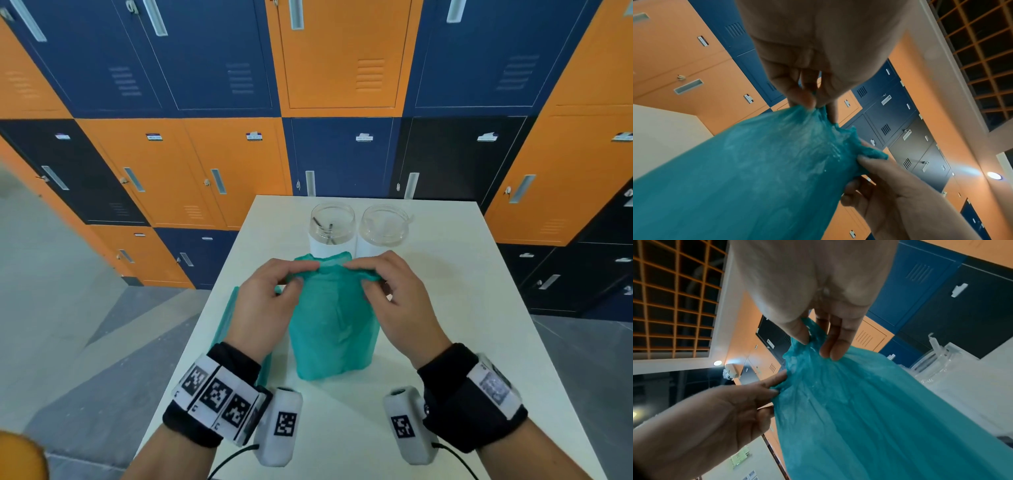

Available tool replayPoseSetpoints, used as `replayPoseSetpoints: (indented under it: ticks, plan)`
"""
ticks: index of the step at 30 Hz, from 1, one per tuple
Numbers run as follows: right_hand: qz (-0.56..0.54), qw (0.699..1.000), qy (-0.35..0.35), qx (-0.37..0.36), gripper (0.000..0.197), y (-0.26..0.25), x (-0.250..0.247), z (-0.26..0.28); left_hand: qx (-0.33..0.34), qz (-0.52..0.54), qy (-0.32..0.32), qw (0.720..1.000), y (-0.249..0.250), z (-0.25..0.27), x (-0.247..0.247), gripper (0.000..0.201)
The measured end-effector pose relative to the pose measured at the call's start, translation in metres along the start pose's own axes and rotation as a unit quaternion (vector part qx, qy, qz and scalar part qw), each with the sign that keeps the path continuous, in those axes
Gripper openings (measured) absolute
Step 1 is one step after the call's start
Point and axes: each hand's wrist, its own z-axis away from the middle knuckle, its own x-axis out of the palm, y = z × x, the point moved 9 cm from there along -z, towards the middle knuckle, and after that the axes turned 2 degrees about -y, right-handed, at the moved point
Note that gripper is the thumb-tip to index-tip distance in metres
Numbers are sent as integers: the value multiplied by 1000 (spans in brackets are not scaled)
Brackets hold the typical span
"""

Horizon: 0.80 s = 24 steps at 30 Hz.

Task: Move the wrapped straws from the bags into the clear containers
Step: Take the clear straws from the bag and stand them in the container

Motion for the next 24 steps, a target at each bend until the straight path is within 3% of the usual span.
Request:
replayPoseSetpoints:
  ticks: [4, 7, 8, 11, 15, 16, 20, 24]
  plan:
    - [-70, 997, -21, -3, 17, -6, 3, 2, -49, 111, 49, 991, -2, -2, -5, 18]
    - [-82, 994, -72, -11, 28, -9, 12, 5, -51, 82, 78, 992, -6, -6, -11, 8]
    - [-60, 995, -79, -5, 36, -7, 16, 6, -43, 49, 73, 995, -6, -7, -11, 21]
    - [91, 994, -61, 19, 43, 4, 21, 2, -23, -8, 33, 999, -3, -8, -5, 52]
    - [232, 963, -127, 47, 31, 13, 29, 2, -9, -121, -30, 992, -11, -8, 6, 66]
    - [249, 956, -143, 62, 36, 16, 28, 4, -11, -157, -43, 987, -18, -7, 6, 67]
    - [260, 941, -181, 122, 64, 38, 24, 10, -61, -242, -137, 959, -40, 1, 14, 69]
    - [130, 945, -237, 186, 73, 60, 41, 17, -100, -197, -196, 955, -45, 9, 27, 69]
